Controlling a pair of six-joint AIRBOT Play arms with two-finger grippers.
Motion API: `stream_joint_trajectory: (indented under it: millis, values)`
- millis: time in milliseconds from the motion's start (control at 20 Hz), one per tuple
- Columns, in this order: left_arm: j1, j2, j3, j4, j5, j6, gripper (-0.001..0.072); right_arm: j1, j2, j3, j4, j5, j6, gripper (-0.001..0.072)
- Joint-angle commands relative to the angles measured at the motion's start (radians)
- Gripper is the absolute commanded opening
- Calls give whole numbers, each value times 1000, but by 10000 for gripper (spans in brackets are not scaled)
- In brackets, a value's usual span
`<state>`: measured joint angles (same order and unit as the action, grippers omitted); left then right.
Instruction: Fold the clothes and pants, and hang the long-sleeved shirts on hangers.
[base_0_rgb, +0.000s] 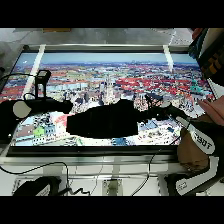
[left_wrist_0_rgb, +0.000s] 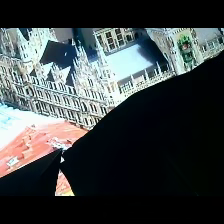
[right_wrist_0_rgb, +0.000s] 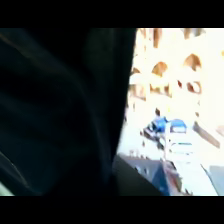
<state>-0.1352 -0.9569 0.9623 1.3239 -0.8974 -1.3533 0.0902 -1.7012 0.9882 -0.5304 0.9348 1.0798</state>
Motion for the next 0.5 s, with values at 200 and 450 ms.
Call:
stream_joint_trajectory:
  millis: [200,450]
  values:
    - [0,1,1,11,0,0,687,7,76,258,-13,70,1,14]
    - [0,1,0,11,16,0,687,-146,267,433,-117,155,125,14]
